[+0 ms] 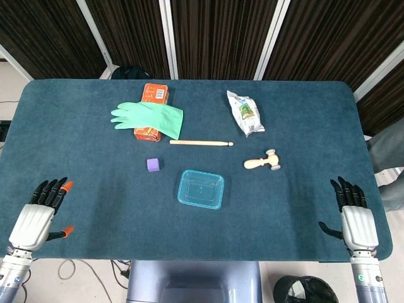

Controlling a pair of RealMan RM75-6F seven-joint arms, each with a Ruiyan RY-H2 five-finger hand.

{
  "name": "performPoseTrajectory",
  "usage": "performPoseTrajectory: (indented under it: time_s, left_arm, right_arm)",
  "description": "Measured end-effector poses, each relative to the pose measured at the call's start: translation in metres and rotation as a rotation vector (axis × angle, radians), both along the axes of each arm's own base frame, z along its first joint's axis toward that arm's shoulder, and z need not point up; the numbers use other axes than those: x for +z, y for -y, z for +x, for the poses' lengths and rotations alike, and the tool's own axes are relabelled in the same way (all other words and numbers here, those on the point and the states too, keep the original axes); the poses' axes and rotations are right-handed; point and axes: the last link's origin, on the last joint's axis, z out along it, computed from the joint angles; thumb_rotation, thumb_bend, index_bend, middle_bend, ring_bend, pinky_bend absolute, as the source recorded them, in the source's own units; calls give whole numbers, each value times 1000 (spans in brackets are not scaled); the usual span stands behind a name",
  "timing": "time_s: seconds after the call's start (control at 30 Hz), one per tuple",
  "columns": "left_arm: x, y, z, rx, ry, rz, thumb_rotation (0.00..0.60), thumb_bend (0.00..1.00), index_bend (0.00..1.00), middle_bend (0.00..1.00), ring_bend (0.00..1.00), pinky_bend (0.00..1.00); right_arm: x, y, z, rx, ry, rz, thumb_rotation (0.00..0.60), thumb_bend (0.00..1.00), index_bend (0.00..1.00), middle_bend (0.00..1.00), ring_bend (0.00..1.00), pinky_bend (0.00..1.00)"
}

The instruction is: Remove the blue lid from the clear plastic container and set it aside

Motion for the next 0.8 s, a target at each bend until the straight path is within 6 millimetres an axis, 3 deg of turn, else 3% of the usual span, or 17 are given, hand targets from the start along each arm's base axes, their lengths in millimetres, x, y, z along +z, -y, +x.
performPoseTrajectory:
  time_s: [0.5,0.8]
  left_arm:
    - [-1,-3,3,19,7,-22,600,48,0,0,0,17]
    - [-16,-34,41,-22,29,-61,600,46,0,0,0,18]
  right_arm:
    - [-1,-1,3,1,13,-1,600,232,0,0,0,0]
    - [-2,-1,3,-5,20,11,600,231,0,0,0,0]
